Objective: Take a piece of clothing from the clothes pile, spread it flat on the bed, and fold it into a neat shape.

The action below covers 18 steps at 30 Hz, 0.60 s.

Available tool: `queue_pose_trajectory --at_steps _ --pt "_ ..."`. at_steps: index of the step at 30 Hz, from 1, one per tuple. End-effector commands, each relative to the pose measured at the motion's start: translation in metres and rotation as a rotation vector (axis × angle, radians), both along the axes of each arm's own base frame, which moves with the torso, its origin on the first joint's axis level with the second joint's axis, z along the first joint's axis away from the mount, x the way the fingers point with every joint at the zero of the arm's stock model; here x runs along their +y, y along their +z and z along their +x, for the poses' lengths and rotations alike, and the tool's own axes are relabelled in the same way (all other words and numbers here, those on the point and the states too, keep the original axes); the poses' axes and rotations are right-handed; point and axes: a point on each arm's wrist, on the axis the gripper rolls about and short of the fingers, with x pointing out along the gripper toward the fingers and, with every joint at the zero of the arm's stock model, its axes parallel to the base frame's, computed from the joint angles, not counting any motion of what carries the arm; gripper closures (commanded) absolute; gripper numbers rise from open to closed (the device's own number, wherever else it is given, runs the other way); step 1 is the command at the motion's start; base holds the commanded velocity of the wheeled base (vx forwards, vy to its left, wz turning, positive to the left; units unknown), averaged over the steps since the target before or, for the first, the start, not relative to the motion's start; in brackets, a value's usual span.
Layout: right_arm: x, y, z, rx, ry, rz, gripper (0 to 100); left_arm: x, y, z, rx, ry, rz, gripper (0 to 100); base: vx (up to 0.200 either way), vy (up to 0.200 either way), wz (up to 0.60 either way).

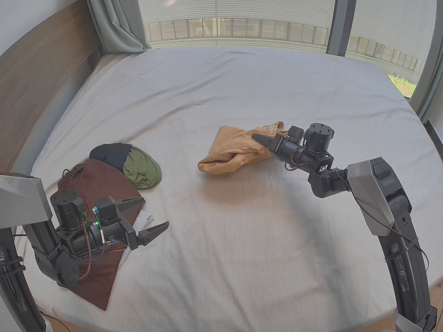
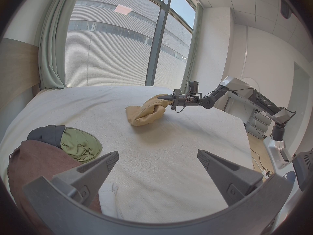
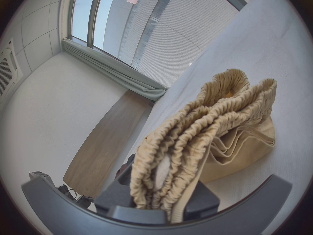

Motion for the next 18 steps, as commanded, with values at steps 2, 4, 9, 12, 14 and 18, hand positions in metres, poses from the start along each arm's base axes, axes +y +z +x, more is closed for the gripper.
queue_pose_trajectory --at_steps 2,4,9,12,14,18 --pt "-0.001 0.002 0.000 -0.005 -0.002 0.001 100 -0.001 0.000 -0.001 0.000 -0.003 0.000 0 0.000 0.000 0.00" --pt "-0.001 0.016 -0.002 -0.031 -0.002 0.007 100 -0.001 0.001 -0.001 -0.002 -0.005 0.001 0 0.000 0.000 0.00" --pt "-0.004 0.031 -0.011 -0.035 -0.002 0.004 100 -0.001 -0.001 -0.001 0.003 -0.005 0.000 0 0.000 0.000 0.00" --pt "-0.005 0.030 -0.014 -0.017 -0.007 -0.002 100 -0.001 -0.001 -0.001 0.002 -0.005 0.001 0 0.000 0.000 0.00" --pt "-0.007 0.014 -0.021 0.029 -0.009 -0.032 100 -0.001 0.000 -0.001 0.001 -0.005 0.001 0 0.000 0.000 0.00" --pt "-0.008 -0.006 -0.028 0.045 -0.009 -0.051 100 -0.001 0.000 -0.001 0.001 -0.007 0.001 0 0.000 0.000 0.00"
